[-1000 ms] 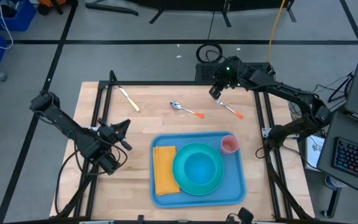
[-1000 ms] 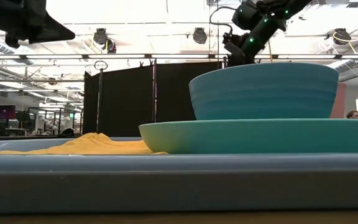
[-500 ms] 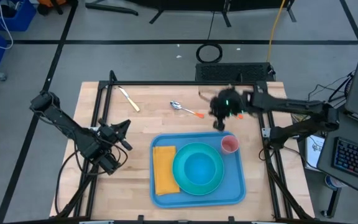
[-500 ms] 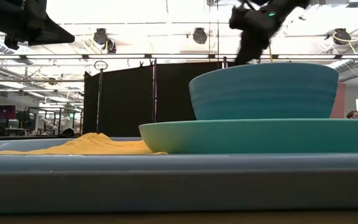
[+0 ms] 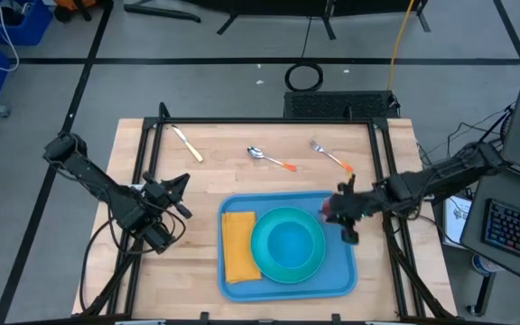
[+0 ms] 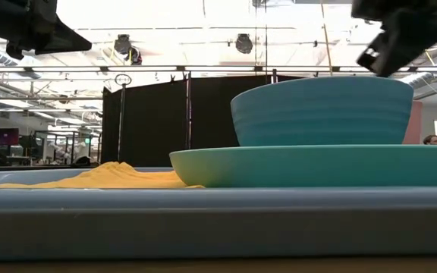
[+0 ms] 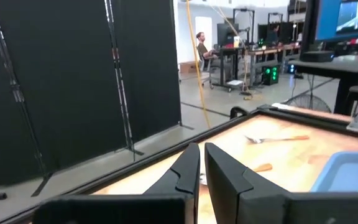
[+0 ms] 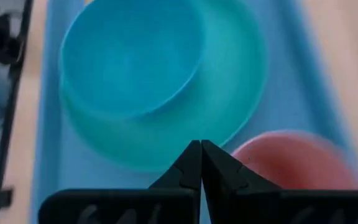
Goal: Set up tray
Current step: Adjust the blue plate on the blue serving tray
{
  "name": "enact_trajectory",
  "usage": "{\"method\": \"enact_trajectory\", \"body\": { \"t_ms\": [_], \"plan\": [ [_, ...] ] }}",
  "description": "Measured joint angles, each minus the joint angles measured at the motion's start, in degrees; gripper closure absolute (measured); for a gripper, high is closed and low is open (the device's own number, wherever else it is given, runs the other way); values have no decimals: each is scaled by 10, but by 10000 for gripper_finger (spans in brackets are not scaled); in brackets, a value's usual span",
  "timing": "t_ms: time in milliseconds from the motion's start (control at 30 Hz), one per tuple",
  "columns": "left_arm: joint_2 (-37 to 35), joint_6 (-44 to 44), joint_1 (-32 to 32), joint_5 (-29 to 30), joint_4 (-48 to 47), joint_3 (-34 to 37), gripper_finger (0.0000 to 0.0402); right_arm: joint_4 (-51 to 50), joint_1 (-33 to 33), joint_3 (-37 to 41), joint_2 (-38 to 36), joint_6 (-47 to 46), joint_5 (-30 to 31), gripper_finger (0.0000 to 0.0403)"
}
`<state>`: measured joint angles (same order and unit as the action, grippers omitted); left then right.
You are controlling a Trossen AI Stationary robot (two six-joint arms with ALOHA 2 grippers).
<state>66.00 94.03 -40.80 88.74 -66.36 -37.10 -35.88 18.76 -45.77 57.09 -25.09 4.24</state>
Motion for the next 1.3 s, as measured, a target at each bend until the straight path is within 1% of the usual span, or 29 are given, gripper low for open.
{"method": "enact_trajectory", "body": {
  "t_ms": [167,267,333,467,700,833,933,1300],
  "plan": [
    [0,9,0,7,1,0,371,25,76,18,21,-54,2,403],
    [0,17,0,4,5,0,371,51,102,24,43,-62,-1,403],
    [0,26,0,1,5,0,371,65,110,24,61,-63,-16,403],
    [0,29,0,-8,6,0,371,108,114,24,99,-51,-47,403],
    [0,30,0,-14,8,0,371,126,114,24,157,-28,-48,403],
    [0,29,0,-17,9,0,371,161,113,24,187,-6,-59,403],
    [0,29,0,-18,11,0,371,181,113,24,201,8,-60,403],
    [0,21,0,-18,24,0,371,187,113,24,224,21,-62,403]
  ]
}}
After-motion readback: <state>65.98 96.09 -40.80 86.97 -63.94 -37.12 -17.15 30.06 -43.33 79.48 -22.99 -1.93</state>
